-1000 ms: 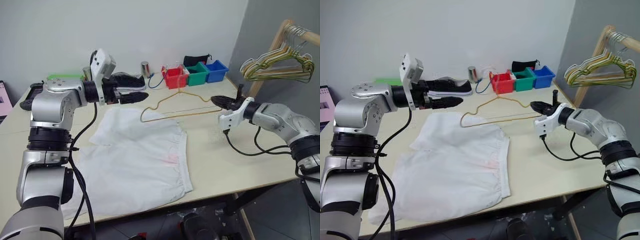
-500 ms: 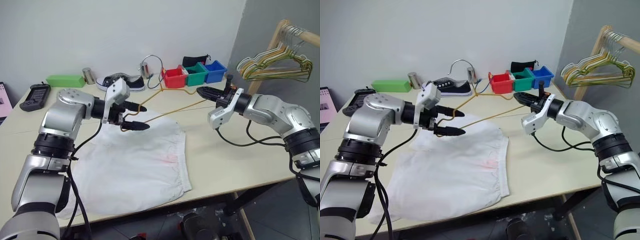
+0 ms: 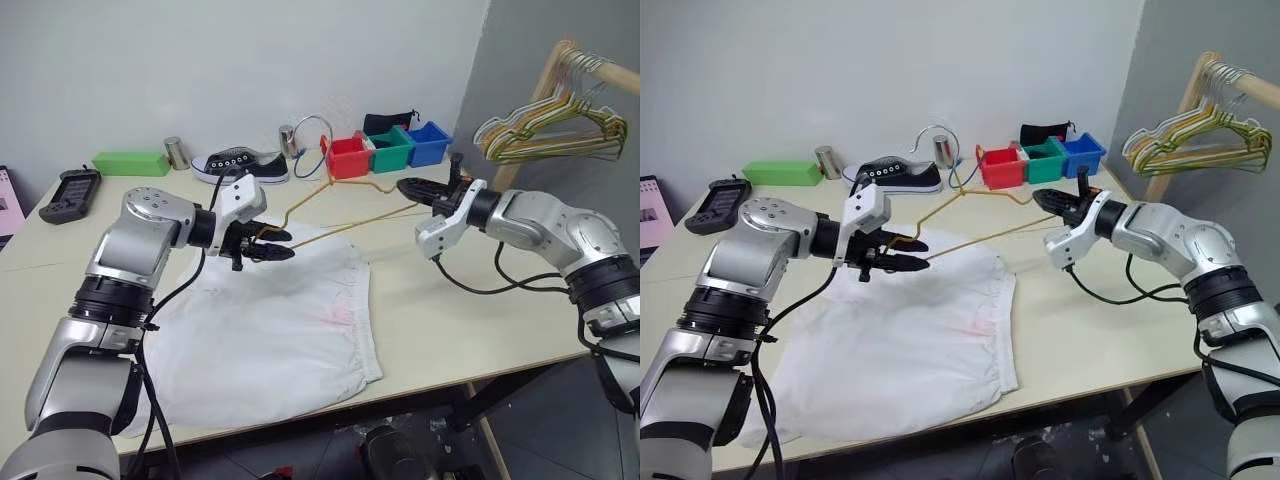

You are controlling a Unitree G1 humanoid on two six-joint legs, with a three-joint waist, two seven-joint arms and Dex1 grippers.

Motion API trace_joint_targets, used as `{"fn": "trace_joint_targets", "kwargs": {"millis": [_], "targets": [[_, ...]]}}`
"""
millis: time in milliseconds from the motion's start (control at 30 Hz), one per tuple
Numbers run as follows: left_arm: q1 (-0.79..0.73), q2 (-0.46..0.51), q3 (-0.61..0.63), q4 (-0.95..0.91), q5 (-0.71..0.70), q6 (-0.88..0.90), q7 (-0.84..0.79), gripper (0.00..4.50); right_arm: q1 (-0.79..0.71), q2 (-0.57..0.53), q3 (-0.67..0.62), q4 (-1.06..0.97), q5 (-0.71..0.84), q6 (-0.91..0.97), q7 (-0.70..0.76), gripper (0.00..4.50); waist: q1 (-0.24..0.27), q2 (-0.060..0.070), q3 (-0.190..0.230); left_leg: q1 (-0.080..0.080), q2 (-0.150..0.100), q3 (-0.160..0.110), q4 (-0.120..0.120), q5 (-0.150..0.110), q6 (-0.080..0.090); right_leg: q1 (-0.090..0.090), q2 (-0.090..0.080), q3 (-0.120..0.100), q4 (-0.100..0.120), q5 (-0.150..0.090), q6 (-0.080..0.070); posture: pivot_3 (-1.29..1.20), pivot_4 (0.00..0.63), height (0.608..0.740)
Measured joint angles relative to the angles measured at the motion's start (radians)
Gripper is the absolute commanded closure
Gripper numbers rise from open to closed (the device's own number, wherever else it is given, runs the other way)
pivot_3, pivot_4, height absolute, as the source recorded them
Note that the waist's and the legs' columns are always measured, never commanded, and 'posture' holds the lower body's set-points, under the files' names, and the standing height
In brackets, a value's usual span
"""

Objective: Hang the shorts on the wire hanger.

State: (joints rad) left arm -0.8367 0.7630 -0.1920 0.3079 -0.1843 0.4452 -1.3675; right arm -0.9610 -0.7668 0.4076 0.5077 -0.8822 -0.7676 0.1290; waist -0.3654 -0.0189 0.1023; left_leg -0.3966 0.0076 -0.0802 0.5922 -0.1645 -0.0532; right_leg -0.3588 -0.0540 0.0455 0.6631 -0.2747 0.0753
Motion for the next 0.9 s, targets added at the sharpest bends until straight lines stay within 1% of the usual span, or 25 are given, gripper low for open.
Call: {"fn": "trace_joint_targets", "kwargs": {"millis": [133,167,367,467,533,600,633,733,800,833,900], "targets": [[0.001,0.0,0.0,0.0,0.008,-0.011,-0.014,4.42,0.0,0.0,0.0,0.0,0.0,0.008,0.002,4.5,0.0,0.0,0.0,0.0,0.0,0.0,0.0,0.0,0.0,0.0,0.0,0.0,0.0,0.0,0.0,-0.3,0.017,0.74],[0.001,0.0,0.0,0.001,0.011,-0.013,-0.014,4.49,0.0,0.0,0.0,-0.001,0.0,0.008,0.002,4.5,0.0,0.0,0.0,0.0,0.0,0.0,0.0,0.0,0.0,0.0,0.0,0.0,0.0,0.0,0.0,-0.3,0.018,0.74],[0.001,-0.001,0.0,0.017,0.03,-0.027,-0.004,4.49,0.0,0.004,0.001,-0.005,0.001,0.007,0.01,4.5,-0.002,0.0,0.0,0.0,0.0,0.0,0.0,0.0,0.0,0.0,0.0,0.0,0.001,0.0,0.0,-0.3,0.019,0.74],[-0.003,-0.008,0.0,0.043,0.05,-0.066,0.018,4.49,0.0,0.006,0.001,-0.006,0.01,0.008,0.027,4.5,-0.002,0.0,0.0,0.0,0.0,0.0,0.0,0.0,0.0,0.0,0.0,0.0,0.001,0.0,0.0,-0.31,0.023,0.74],[-0.003,-0.016,0.0,0.057,0.071,-0.105,0.034,4.5,0.003,0.007,0.001,-0.006,0.041,0.01,0.071,3.96,-0.003,0.0,0.0,0.0,0.0,0.0,0.0,0.0,0.0,0.0,0.0,0.0,0.001,0.0,0.0,-0.31,0.023,0.74],[-0.003,-0.021,0.0,0.064,0.089,-0.135,0.048,4.5,0.015,0.009,0.001,-0.006,0.102,0.022,0.154,3.65,-0.005,0.0,0.0,0.0,0.0,0.0,0.0,0.0,0.0,0.0,0.0,0.0,0.0,0.0,0.0,-0.31,0.027,0.74],[-0.003,-0.021,0.0,0.064,0.091,-0.14,0.048,4.5,0.018,0.009,0.001,-0.006,0.109,0.024,0.164,3.45,-0.005,0.0,0.0,0.0,0.0,0.0,0.0,0.0,0.0,0.0,0.0,0.0,0.0,0.0,0.0,-0.31,0.027,0.74],[-0.003,-0.031,-0.001,0.087,0.116,-0.196,0.073,4.5,0.046,0.009,0.001,-0.01,0.201,0.054,0.278,2.61,-0.009,0.0,0.0,0.0,0.0,0.0,0.001,0.0,0.0,0.001,0.0,0.0,0.0,0.0,0.0,-0.31,0.029,0.74],[-0.005,-0.044,-0.003,0.111,0.151,-0.256,0.118,4.5,0.074,0.008,-0.007,-0.041,0.31,0.106,0.395,2.17,-0.011,0.0,0.0,0.0,0.0,-0.001,0.001,0.0,0.0,0.001,0.0,-0.001,0.0,0.0,0.001,-0.31,0.032,0.74],[-0.012,-0.049,-0.013,0.134,0.185,-0.312,0.162,4.5,0.102,0.015,-0.026,-0.088,0.417,0.19,0.499,1.92,-0.012,0.0,0.0,0.0,0.0,-0.001,0.001,0.0,0.0,0.002,0.0,-0.001,0.0,0.0,0.001,-0.31,0.032,0.74],[-0.024,-0.059,-0.02,0.161,0.237,-0.39,0.228,4.5,0.128,0.025,-0.054,-0.158,0.557,0.336,0.636,1.46,-0.011,0.0,0.0,0.0,0.0,-0.001,0.002,0.0,0.0,0.002,0.0,-0.001,0.001,0.001,0.001,-0.31,0.034,0.74]]}}
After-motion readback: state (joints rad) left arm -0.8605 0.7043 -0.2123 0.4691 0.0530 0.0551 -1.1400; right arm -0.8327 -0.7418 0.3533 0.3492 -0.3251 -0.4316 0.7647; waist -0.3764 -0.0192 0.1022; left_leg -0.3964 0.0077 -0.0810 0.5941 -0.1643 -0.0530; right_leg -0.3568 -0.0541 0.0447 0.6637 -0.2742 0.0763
